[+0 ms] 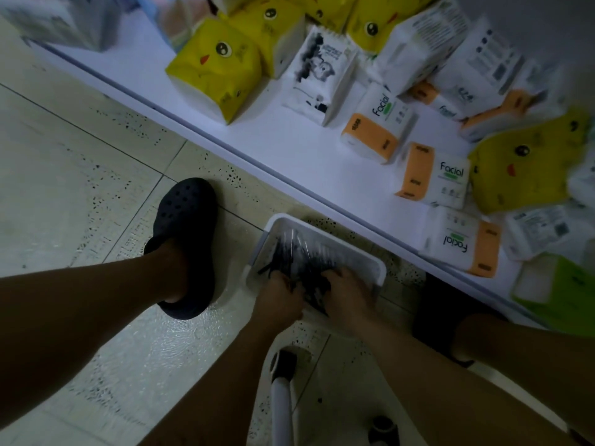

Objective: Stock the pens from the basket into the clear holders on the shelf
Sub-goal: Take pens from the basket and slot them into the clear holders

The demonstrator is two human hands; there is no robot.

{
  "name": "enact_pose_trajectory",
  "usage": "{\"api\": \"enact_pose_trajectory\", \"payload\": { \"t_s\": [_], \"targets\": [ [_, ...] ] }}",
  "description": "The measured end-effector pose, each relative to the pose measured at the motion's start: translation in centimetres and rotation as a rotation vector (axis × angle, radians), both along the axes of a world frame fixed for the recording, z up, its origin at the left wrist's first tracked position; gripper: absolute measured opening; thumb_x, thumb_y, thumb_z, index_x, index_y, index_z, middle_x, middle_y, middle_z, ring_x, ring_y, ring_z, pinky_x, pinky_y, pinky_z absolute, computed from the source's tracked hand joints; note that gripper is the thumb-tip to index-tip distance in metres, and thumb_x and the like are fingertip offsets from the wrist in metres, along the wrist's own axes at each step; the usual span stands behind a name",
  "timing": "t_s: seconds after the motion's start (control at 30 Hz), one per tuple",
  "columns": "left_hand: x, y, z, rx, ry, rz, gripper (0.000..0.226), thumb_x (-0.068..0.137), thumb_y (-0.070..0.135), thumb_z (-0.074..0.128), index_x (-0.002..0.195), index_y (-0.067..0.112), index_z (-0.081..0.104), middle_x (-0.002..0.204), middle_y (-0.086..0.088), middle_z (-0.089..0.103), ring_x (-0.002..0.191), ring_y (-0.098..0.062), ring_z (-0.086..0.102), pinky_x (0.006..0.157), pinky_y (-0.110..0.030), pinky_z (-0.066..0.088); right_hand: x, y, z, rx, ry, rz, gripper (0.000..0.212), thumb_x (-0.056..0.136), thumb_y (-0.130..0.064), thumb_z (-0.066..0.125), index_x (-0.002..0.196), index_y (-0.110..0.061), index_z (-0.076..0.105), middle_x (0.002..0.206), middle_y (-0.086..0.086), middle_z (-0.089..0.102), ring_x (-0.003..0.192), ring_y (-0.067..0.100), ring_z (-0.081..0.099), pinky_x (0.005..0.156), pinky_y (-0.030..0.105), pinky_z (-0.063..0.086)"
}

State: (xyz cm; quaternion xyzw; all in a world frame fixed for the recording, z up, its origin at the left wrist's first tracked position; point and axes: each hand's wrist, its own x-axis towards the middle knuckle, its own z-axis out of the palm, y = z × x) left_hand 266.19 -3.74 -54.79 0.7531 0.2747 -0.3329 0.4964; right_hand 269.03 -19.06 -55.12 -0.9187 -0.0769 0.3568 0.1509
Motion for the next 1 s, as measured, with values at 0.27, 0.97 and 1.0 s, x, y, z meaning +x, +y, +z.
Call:
{"api": "enact_pose_trajectory", "payload": {
  "t_s": [0.27,0.97,1.0],
  "targets": [
    [0.8,0.9,2.0,-0.138,0.047,0.115,0.014,0.097,0.003,0.037,0.103,0.008,0.049,0.088,-0.007,0.055,0.068,-0.012,0.051,0.04,-0.009,0.037,1.7,-0.1,-2.0,-0.133,0.163,0.193,0.058,0.098,-0.033,0.042,0.152,-0.03,0.02,0.157,0.008,0.02,0.14,0.034,0.024,0.113,0.042,0.031],
    [1.0,0.9,2.4,-0.11,-0.118,0.245,0.034,0.103,0.037,0.036,0.101,0.013,0.061,0.077,0.002,0.056,0.066,-0.01,0.05,0.053,-0.024,0.039,1.5,3.2,-0.4,0.054,-0.067,-0.14,0.016,0.092,-0.023,0.06,0.093,-0.016,0.074,0.098,0.003,0.067,0.089,0.019,0.061,0.076,0.031,0.05],
    [1.1,0.9,2.5,-0.121,-0.117,0.242,0.035,0.102,0.037,0.038,0.1,0.012,0.062,0.077,0.0,0.058,0.067,-0.013,0.052,0.056,-0.026,0.042,1.4,3.2,0.4,0.093,-0.083,-0.162,0.014,0.091,-0.024,0.062,0.091,-0.016,0.074,0.097,0.002,0.067,0.087,0.018,0.061,0.076,0.031,0.05]
  ]
}}
